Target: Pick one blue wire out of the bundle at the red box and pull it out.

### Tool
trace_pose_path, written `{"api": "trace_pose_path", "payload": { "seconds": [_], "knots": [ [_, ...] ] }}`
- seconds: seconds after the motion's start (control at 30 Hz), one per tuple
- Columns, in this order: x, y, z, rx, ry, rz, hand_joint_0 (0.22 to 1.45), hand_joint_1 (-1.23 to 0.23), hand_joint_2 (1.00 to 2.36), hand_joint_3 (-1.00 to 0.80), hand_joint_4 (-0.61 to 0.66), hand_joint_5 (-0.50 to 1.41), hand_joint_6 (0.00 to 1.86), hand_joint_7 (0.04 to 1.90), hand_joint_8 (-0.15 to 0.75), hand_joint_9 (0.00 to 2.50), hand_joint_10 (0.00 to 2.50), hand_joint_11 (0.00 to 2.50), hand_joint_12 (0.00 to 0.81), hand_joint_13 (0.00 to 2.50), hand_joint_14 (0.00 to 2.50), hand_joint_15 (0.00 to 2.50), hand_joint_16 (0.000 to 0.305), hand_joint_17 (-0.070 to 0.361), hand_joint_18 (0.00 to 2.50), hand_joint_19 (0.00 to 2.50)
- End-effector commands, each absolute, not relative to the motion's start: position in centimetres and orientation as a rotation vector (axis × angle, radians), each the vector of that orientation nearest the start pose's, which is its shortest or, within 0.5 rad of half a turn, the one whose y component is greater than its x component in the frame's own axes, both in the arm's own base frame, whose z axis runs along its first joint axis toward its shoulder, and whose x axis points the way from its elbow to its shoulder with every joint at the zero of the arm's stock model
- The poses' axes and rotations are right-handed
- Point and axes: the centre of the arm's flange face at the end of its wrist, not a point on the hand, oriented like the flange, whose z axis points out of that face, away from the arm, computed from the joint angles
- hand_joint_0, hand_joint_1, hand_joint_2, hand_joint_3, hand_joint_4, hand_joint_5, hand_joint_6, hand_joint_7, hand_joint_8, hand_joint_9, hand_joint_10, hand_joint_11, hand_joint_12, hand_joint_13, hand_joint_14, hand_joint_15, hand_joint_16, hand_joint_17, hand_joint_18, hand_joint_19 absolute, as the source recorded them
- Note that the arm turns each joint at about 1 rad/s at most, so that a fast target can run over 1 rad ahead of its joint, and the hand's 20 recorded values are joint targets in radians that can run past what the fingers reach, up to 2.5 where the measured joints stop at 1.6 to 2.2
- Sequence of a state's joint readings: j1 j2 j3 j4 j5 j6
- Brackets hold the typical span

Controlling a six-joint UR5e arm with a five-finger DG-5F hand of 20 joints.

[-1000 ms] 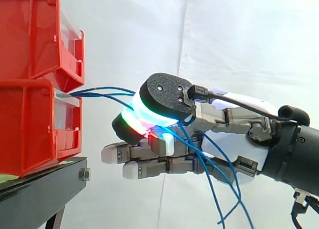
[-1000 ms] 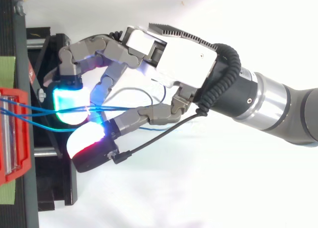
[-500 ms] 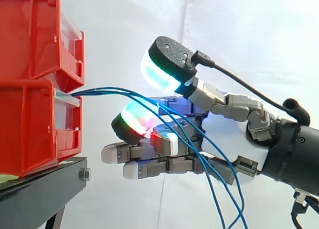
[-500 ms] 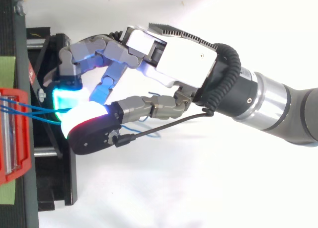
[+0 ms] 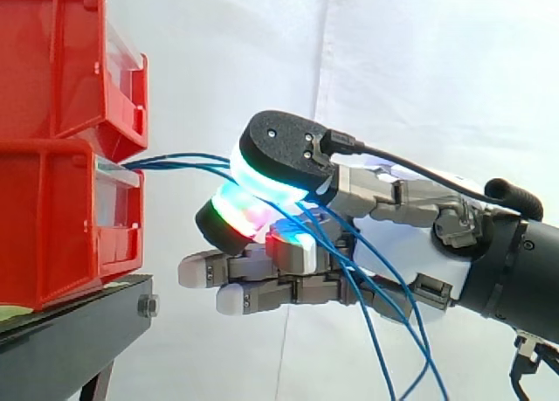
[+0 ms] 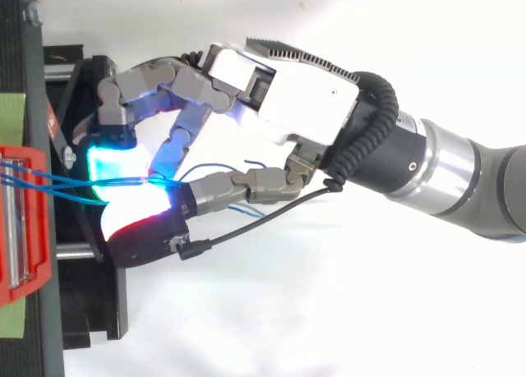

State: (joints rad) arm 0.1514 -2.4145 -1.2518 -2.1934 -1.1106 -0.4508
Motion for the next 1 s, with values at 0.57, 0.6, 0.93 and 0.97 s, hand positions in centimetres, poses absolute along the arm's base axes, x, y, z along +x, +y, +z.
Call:
{"api": "trace_pose_path", "payload": {
  "seconds": [0.57,0.6,0.93,0.97],
  "knots": [
    [79.71,-5.88,19.43,0.916,0.832,0.85,0.6,-0.54,1.01,-0.27,0.21,-0.06,0.69,1.23,0.247,1.28,0.02,0.85,0.352,0.58,0.01,0.31,0.046,0.103,0.56,0.46],
    [79.72,-5.76,19.43,0.915,0.833,0.851,0.61,-0.55,1.01,-0.26,0.21,-0.06,0.69,1.23,0.252,1.29,0.03,0.84,0.358,0.59,0.01,0.31,0.047,0.106,0.58,0.45],
    [79.73,-5.76,19.45,0.914,0.832,0.85,0.6,-0.65,1.01,-0.2,0.21,-0.04,0.66,1.27,0.259,1.31,0.02,0.85,0.371,0.61,0.01,0.3,0.049,0.111,0.61,0.42],
    [79.72,-5.88,19.45,0.914,0.831,0.849,0.6,-0.67,1.01,-0.2,0.21,-0.04,0.66,1.27,0.258,1.32,0.02,0.85,0.374,0.62,0.01,0.31,0.05,0.112,0.61,0.42]
  ]
}}
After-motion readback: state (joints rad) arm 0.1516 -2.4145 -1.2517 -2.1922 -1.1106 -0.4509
